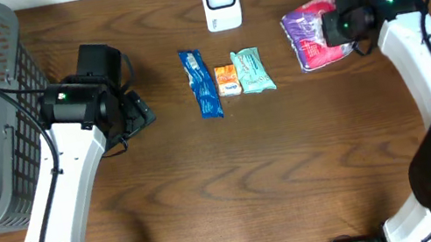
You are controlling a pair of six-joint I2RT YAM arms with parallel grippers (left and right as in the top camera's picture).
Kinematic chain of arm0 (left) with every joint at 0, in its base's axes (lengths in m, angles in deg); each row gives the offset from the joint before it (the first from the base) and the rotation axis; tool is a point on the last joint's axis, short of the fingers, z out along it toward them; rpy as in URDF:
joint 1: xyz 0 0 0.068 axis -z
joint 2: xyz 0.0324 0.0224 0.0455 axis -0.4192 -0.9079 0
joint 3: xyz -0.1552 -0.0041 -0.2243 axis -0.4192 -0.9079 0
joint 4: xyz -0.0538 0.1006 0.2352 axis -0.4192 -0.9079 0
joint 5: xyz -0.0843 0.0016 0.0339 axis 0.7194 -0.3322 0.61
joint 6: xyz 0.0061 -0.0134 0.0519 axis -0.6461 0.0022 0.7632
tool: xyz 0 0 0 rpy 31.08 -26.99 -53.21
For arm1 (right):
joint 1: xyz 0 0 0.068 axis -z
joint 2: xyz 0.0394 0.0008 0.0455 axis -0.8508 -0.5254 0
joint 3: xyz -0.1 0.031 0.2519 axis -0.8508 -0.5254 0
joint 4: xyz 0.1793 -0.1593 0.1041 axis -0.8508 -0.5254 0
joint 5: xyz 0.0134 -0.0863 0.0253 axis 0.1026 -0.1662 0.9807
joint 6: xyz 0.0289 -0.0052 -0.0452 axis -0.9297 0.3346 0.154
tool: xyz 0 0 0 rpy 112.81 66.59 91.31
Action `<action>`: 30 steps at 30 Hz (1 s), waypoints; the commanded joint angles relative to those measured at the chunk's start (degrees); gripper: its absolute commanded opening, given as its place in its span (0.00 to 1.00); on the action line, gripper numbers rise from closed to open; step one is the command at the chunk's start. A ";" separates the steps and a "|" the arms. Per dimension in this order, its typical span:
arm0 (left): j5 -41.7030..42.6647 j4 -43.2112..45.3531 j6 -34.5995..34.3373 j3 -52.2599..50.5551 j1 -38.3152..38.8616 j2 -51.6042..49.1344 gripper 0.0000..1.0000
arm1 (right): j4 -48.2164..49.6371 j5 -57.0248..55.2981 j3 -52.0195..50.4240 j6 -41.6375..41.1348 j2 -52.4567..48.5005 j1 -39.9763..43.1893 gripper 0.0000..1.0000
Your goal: Scan the item barcode
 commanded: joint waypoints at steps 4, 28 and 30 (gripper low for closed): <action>-0.35 -0.15 -0.26 -0.07 -0.24 -0.11 0.98 | -1.60 -47.23 0.52 -7.89 -0.74 -10.88 0.01; -0.37 -0.15 -0.28 -0.07 -0.24 -0.11 0.98 | -4.26 -45.83 2.03 -12.94 -20.00 -27.80 0.65; -0.37 -0.15 -0.28 -0.07 -0.24 -0.11 0.98 | -5.86 -37.27 5.20 -12.96 -19.93 -28.26 0.66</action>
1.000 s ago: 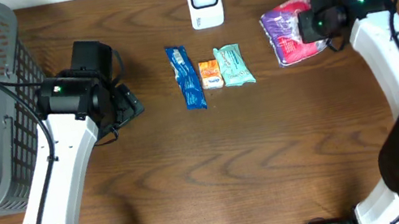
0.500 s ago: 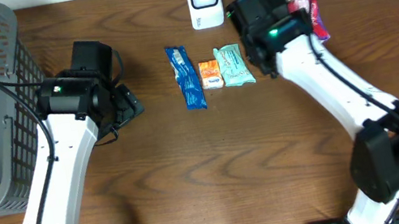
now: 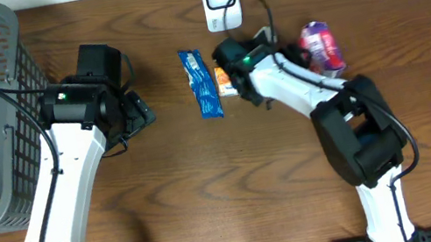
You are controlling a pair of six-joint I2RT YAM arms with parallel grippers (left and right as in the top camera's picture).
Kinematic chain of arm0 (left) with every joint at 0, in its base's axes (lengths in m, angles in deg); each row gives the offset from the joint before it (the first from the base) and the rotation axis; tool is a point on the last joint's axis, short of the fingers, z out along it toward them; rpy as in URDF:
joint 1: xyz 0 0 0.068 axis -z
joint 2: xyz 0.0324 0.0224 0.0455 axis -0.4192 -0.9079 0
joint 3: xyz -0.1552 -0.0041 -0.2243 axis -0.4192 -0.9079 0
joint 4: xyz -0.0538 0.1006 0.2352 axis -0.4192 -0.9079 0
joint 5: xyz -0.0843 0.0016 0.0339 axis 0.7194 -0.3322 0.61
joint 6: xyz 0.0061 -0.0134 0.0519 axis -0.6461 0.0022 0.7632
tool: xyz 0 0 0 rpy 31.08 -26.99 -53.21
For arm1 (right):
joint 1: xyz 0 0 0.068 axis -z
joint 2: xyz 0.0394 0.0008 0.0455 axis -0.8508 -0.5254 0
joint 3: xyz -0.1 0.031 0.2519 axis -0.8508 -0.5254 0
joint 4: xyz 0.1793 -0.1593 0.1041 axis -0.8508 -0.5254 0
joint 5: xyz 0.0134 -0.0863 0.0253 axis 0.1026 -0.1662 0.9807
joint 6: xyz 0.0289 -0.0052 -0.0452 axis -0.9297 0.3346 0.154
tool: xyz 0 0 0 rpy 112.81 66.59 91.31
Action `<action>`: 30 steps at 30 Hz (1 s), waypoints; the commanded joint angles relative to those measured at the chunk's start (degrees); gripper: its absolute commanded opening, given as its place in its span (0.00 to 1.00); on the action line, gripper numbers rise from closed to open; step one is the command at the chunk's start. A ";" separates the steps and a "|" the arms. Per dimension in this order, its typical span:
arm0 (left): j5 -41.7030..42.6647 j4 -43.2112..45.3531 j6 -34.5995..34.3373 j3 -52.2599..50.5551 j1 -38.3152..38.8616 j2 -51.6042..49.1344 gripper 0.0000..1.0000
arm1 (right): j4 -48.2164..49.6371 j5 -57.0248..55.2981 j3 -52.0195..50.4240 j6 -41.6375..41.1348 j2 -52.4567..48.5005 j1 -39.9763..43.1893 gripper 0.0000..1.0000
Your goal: Scan the item barcode
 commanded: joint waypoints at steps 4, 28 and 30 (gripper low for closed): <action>-0.37 -0.15 -0.28 -0.07 -0.24 -0.11 0.98 | -5.49 25.29 12.15 -0.83 1.42 0.26 0.68; -0.37 -0.15 -0.26 -0.07 -0.24 -0.11 0.98 | -20.87 67.47 26.49 10.80 1.40 36.81 0.24; -0.37 -0.15 -0.28 -0.07 -0.24 -0.11 0.98 | -19.82 69.55 23.78 10.78 1.40 36.85 0.10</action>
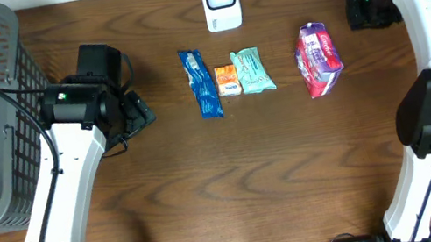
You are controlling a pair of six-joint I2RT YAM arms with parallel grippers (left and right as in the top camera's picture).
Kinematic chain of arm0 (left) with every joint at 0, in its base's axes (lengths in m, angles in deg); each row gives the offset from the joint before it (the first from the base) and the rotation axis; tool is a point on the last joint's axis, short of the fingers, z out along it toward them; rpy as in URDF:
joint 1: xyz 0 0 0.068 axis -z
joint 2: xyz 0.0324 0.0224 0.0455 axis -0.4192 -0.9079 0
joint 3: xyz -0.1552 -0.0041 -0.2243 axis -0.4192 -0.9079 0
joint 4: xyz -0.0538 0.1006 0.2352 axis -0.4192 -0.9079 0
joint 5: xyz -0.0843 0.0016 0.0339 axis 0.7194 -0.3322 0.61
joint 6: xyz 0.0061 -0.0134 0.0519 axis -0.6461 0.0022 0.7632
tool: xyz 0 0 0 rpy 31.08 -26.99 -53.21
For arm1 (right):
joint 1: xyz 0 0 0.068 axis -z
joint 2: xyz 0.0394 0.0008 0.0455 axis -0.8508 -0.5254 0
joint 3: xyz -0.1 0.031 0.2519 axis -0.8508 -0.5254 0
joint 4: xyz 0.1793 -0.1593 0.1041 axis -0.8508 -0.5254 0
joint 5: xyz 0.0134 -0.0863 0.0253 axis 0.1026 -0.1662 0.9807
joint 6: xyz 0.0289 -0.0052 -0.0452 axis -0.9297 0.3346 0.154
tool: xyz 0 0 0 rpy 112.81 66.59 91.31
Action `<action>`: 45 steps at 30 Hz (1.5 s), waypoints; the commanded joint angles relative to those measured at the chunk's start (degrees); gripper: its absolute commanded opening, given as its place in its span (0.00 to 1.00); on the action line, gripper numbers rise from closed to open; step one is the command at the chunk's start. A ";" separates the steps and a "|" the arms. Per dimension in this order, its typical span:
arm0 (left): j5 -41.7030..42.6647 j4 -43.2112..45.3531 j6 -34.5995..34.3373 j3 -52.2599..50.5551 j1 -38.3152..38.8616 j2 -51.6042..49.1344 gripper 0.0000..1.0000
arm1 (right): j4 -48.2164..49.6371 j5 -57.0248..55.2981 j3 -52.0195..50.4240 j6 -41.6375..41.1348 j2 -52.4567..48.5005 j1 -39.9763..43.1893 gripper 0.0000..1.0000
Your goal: Scan the item barcode
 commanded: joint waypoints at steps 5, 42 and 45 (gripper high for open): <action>-0.35 -0.11 -0.28 -0.07 -0.24 -0.11 0.98 | 4.74 17.38 -10.64 2.32 1.11 -2.47 0.01; -0.37 -0.13 -0.28 -0.07 -0.24 -0.11 0.98 | 8.44 -0.09 -11.72 -1.70 8.48 -21.77 0.38; -0.37 -0.13 -0.26 -0.07 -0.24 -0.11 0.98 | 8.50 -14.34 -12.02 -5.46 8.15 -27.87 0.45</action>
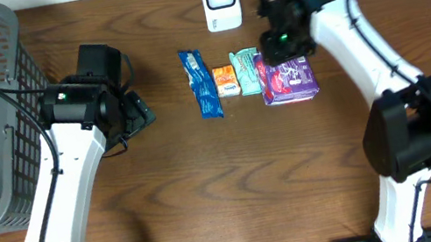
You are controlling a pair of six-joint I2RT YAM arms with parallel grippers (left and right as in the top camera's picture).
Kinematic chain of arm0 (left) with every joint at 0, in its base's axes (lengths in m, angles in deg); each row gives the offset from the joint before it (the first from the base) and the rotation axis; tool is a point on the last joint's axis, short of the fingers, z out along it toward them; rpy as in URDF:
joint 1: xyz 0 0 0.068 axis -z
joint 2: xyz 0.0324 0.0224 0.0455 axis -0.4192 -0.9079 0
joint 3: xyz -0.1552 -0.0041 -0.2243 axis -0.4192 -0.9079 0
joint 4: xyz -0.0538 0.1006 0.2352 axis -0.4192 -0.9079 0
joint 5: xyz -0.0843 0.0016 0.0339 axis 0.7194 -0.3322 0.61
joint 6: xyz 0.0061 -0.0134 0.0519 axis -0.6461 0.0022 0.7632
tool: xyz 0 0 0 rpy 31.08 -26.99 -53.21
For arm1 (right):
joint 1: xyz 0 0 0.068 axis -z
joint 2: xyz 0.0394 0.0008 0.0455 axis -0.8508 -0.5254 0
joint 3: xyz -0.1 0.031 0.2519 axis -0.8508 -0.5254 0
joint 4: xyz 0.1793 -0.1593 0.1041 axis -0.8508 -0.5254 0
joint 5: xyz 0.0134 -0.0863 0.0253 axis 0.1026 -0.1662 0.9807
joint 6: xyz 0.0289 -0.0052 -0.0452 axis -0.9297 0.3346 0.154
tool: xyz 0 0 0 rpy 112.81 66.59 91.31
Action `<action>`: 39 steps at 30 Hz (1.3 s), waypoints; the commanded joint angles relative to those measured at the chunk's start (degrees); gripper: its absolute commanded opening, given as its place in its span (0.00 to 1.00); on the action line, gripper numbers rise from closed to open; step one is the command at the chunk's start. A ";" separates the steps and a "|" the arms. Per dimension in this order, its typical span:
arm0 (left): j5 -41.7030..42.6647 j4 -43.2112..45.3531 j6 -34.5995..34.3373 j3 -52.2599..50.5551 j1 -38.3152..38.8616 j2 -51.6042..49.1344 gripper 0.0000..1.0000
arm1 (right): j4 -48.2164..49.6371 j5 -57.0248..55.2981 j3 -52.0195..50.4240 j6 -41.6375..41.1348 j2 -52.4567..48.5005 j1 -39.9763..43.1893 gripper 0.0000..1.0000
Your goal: Scan the item barcode
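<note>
A purple and pink packet (pixel 290 80) lies flat on the table, right beside a teal packet (pixel 247 71). My right gripper (pixel 277 42) sits over the purple packet's far left edge. Its body hides the fingers, so I cannot tell whether it grips the packet. The white scanner (pixel 220 0) stands at the back centre, a little behind and left of that gripper. A small orange packet (pixel 227 80) and a blue packet (pixel 201 83) lie left of the teal one. My left gripper (pixel 139 113) rests on the table left of the blue packet, holding nothing that I can see.
A grey mesh basket fills the far left of the table. The left arm's cables run along its right side. The table's back edge is just behind the scanner.
My right gripper was at the far right, away from the purple packet; now it is over it. The packet has shifted left against the teal packet and now lies flat. The left arm is unchanged.
First my right gripper was at the purple packet at the back right. Then it was near the orange packet, with the purple one lying farther right. Then it was off at the far right. Now gripper and packet are together beside the teal packet, near the scanner.
</note>
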 commanded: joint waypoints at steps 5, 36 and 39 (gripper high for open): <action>-0.35 -0.17 -0.28 -0.07 -0.24 -0.11 0.98 | 0.59 -27.06 -3.69 -10.97 -0.22 -9.86 0.48; -0.35 -0.17 -0.28 -0.07 -0.24 -0.11 0.98 | 9.09 -14.91 -7.93 -9.22 -1.51 -3.89 0.01; -0.35 -0.17 -0.28 -0.07 -0.24 -0.11 0.98 | 5.27 6.75 -1.46 -5.14 -1.51 2.58 0.01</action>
